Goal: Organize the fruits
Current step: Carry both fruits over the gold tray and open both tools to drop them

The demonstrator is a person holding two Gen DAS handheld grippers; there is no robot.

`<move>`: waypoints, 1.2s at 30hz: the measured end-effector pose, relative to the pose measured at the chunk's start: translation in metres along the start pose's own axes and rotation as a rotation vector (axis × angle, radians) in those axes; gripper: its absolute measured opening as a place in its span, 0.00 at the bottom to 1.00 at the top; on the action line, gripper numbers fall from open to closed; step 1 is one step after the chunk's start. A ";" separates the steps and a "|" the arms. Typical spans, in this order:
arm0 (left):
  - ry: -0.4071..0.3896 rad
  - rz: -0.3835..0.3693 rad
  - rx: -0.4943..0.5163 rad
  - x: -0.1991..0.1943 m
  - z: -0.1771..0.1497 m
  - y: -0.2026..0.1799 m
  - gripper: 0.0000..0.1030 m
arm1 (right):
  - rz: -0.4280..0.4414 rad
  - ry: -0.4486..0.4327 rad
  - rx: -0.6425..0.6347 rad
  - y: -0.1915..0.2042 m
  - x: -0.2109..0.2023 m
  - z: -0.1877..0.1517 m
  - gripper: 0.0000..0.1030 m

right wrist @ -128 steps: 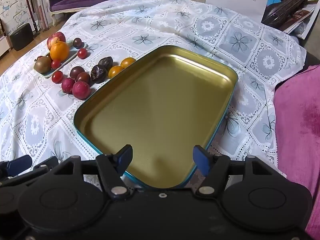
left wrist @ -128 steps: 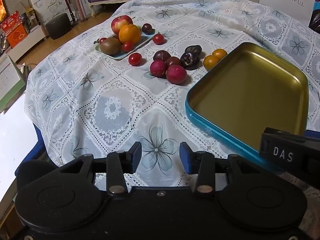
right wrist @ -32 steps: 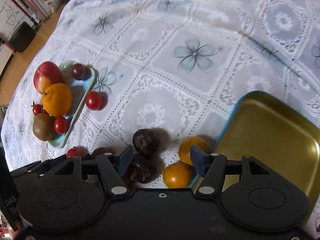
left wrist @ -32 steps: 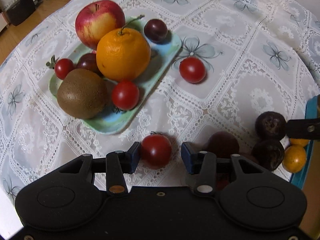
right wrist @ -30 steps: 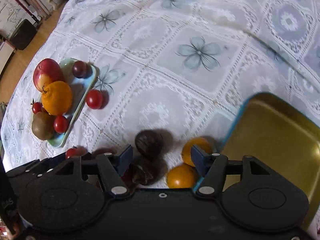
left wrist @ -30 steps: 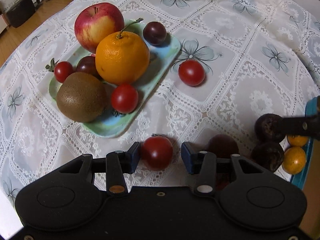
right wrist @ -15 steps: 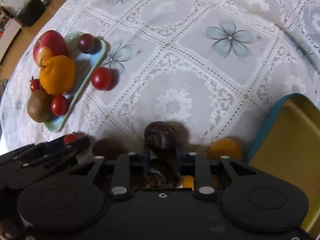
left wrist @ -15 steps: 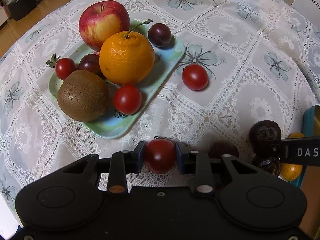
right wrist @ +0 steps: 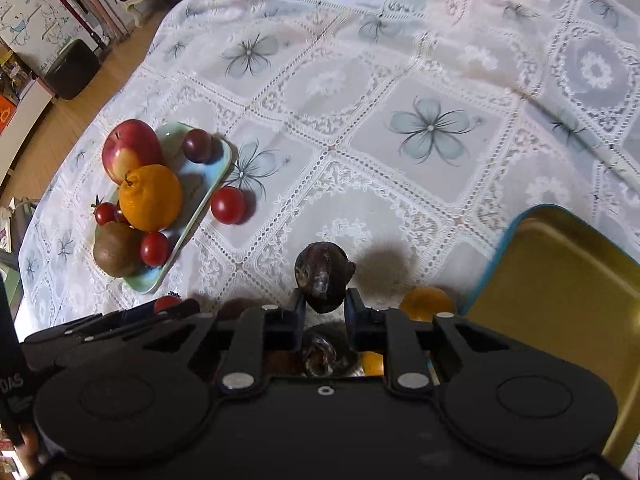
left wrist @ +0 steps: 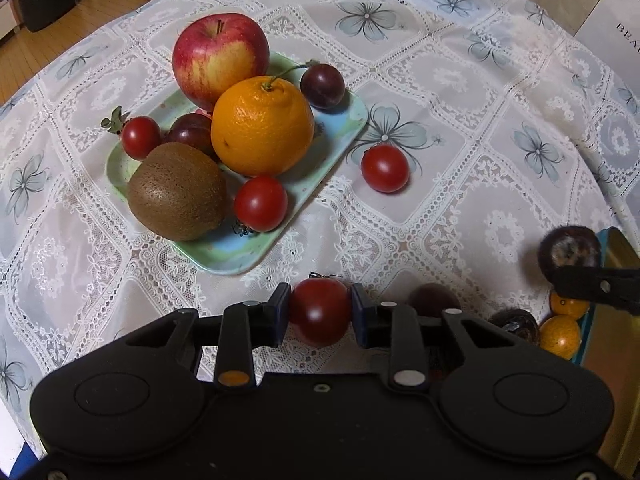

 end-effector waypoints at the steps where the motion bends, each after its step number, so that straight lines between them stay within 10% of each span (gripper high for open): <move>1: -0.001 -0.003 -0.004 -0.001 0.000 -0.001 0.39 | 0.001 -0.007 0.002 -0.003 -0.005 -0.001 0.20; 13: -0.068 -0.011 0.042 -0.040 0.005 -0.040 0.39 | -0.028 -0.055 0.116 -0.066 -0.051 -0.023 0.20; 27: -0.083 -0.135 0.286 -0.080 -0.022 -0.173 0.39 | -0.167 -0.023 0.266 -0.150 -0.084 -0.070 0.20; 36: -0.045 -0.065 0.396 -0.070 -0.050 -0.209 0.39 | -0.190 -0.033 0.306 -0.176 -0.102 -0.095 0.20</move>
Point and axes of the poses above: each gripper's, at about its wrist camera, not at the fingertips, and x roughly the way its jaws point, y to its left, z to its top, the point moved 6 cm from there along x, roughly the way its jaws point, and after that the axes turned 13 degrees about x, right-handed, at the moved point
